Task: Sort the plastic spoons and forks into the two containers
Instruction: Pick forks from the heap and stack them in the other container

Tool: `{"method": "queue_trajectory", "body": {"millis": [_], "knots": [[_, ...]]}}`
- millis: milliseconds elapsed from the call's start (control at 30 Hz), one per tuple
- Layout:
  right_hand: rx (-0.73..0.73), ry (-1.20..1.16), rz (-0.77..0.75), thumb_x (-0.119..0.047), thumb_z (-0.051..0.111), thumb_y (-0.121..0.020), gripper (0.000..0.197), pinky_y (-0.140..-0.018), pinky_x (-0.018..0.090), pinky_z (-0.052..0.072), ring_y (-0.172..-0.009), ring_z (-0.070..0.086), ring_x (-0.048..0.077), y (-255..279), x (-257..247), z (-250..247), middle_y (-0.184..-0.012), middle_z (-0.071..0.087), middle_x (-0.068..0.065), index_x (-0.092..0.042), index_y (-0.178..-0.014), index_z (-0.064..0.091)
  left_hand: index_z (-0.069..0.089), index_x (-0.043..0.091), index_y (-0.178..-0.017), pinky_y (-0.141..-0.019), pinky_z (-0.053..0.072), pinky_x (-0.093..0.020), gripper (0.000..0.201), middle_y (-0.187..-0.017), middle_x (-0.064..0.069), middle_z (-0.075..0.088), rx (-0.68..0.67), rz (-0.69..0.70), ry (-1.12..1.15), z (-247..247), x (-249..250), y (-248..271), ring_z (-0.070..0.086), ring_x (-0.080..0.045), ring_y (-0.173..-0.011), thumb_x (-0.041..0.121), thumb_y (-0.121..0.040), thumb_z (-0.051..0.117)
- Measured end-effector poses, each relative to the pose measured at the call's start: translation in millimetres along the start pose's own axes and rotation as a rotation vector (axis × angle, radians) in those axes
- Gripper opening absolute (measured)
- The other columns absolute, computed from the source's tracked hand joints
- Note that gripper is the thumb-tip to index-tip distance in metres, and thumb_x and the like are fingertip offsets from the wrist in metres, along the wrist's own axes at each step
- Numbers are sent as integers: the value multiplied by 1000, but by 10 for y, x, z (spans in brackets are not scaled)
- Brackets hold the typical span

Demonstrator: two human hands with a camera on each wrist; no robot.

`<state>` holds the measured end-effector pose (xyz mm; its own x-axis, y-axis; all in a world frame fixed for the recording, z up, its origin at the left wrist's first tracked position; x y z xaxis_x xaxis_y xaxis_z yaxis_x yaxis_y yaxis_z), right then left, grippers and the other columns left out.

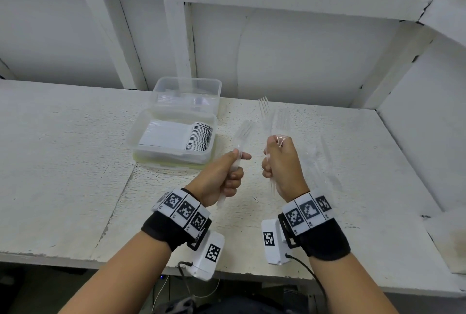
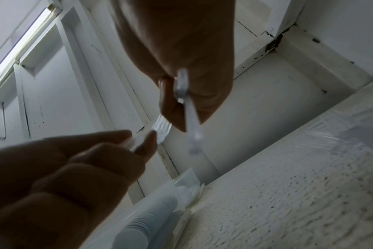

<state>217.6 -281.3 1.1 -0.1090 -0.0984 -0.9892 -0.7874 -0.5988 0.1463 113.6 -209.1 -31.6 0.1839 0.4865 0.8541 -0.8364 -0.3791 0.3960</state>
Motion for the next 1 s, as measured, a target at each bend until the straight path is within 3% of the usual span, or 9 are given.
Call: {"method": "queue_trajectory", "body": {"millis": [133,267,400,533,633,733,800,867,1000], "knots": [[28,-20,-51,-16,48,-95,14,-47,20,39,-56,48,8,32,11,-36,-67,52,-2,-14,-83,54,49,14,-86,-43,33,-17,28,-56,5,38,45,61,48,7,52,-28,37,-7,-45,29,-102,32],[27,-79,-59,-14,53,-94,17,-52,19,40,-60,48,7,73,40,-10,-66,53,-4,-12,-78,59,53,10,-83,-63,55,-24,29,-72,-2,56,38,135,78,84,86,-48,61,-10,-65,22,-102,34],[0,-173,-32,-10,53,-94,14,-57,19,50,-62,63,7,127,74,68,-71,63,1,-7,-84,61,58,6,-91,-72,57,-27,29,-85,-6,67,0,192,104,172,104,-53,65,-15,-81,19,-101,35],[15,-66,-52,-12,53,-93,11,-51,14,48,-60,64,0,154,97,88,-78,66,2,-7,-91,63,62,6,-103,-79,55,-30,31,-94,-8,68,7,220,64,202,107,-33,66,-18,-86,19,-102,35],[82,77,-98,-16,57,-91,7,-62,13,44,-83,62,12,153,104,53,-93,65,6,-14,-90,63,64,9,-107,-79,54,-31,30,-96,-7,68,46,207,12,165,70,-34,64,-17,-83,23,-101,38],[97,150,-107,-19,60,-90,4,-68,15,44,-91,61,17,165,122,45,-101,64,8,-18,-89,64,62,5,-114,-77,55,-32,33,-100,-11,66,58,194,6,153,41,-30,64,-19,-82,25,-100,40],[99,194,-140,-19,61,-89,6,-69,15,44,-91,61,16,181,102,29,-101,66,8,-16,-91,65,63,6,-111,-78,55,-35,31,-98,-11,67,57,197,13,159,38,-15,64,-20,-82,24,-100,41],[98,223,-173,-19,61,-89,6,-70,16,45,-87,61,13,206,78,24,-98,67,5,-16,-90,65,66,10,-104,-70,56,-31,29,-92,-7,70,50,206,21,169,45,8,66,-17,-79,23,-100,40],[94,374,-279,-24,60,-89,11,-73,30,50,-81,59,17,243,28,45,-93,64,4,-14,-88,65,67,12,-96,-70,57,-31,28,-86,-2,72,53,222,16,161,55,26,67,-16,-80,21,-100,40]]}}
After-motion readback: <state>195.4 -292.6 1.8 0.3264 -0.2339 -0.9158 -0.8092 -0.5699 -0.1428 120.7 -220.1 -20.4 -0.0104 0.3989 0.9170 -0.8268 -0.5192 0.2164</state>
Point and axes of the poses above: each hand's wrist, its own y-axis away from the middle knuckle, its own z-axis out of the palm, x = y × z, the point moved 7 cm from there along -y, towards the middle knuckle
